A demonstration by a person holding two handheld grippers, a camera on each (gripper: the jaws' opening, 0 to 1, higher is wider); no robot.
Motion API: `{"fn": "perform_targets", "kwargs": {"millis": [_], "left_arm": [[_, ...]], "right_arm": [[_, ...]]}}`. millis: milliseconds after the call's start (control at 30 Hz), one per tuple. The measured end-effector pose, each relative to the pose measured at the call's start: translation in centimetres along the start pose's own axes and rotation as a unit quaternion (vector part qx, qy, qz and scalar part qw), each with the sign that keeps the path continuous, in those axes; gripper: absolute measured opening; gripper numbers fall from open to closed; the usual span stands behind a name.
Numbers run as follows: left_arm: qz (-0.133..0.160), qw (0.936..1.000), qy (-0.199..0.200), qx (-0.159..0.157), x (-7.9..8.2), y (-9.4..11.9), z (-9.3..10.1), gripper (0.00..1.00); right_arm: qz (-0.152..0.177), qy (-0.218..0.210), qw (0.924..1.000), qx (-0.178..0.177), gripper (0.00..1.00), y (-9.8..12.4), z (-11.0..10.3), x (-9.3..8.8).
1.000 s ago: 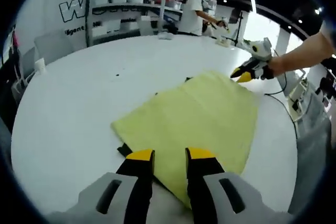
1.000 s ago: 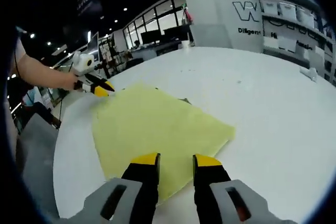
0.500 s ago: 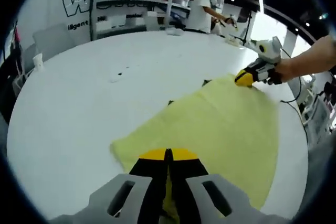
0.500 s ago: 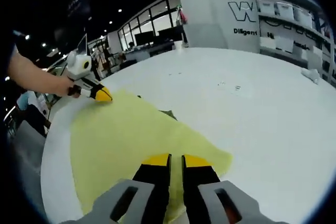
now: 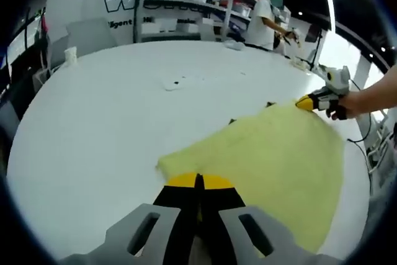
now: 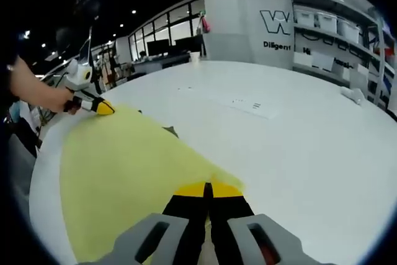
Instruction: Fold the garment on the visible template until the final outline fits inside the template.
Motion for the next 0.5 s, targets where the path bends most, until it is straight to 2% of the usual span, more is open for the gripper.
{"fn": "perform_targets", "kwargs": {"millis": [33, 100, 200, 233, 300, 367, 433, 467, 500], "left_arm": [[0.004, 0.9998, 0.012, 0.015, -0.1, 0.2, -0.6, 0.00], [0.009, 0.9996, 0.028, 0.000, -0.2, 0.2, -0.8, 0.00], [0.000, 0.9998, -0.012, 0.014, 0.0, 0.1, -0.4, 0.00], [0.001, 0.9999, -0.007, 0.012, -0.1, 0.1, -0.4, 0.00], [0.000, 0.9999, 0.014, 0.010, 0.0, 0.3, -0.6, 0.00], [0.012, 0.9998, 0.005, 0.016, 0.4, 1.2, -0.5, 0.00], [0.035, 0.9992, -0.011, -0.014, 1.6, 1.9, 1.2, 0.00], [0.035, 0.9982, -0.045, -0.020, 1.9, 2.5, 2.5, 0.00], [0.041, 0.9969, -0.058, -0.034, 2.2, 2.8, 3.6, 0.00]], "right_arm": [[0.000, -0.001, 1.0000, 0.001, 0.00, 0.0, 0.1, 0.0], [0.003, -0.005, 1.0000, -0.003, 0.00, 0.0, 0.3, 0.1], [0.009, -0.035, 0.9993, 0.003, 0.00, 0.0, 0.2, 0.2], [0.009, -0.037, 0.9993, 0.004, 0.00, 0.0, 0.2, 0.2], [-0.006, -0.010, 0.9999, 0.001, 0.00, 0.2, -0.1, 0.2], [0.007, -0.006, 0.9999, 0.010, 0.00, 0.9, -0.9, 0.8], [0.018, 0.016, 0.9995, 0.019, 0.00, 1.6, -2.0, 1.6], [0.017, 0.022, 0.9993, 0.026, 0.00, 1.8, -2.6, 1.6], [0.015, 0.041, 0.9985, 0.032, 0.00, 2.0, -3.4, 1.6]]}}
Point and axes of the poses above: the point that each gripper's makers call its tool centre point, and the gripper's own axes: y roughly backward along the fingers, z roughly to its right, x roughly out of its top, the point moved 1 cm from there along y, roughly backward along the fingers, and after that the axes turned 14 degrees about -z, right-handed, at the moved point
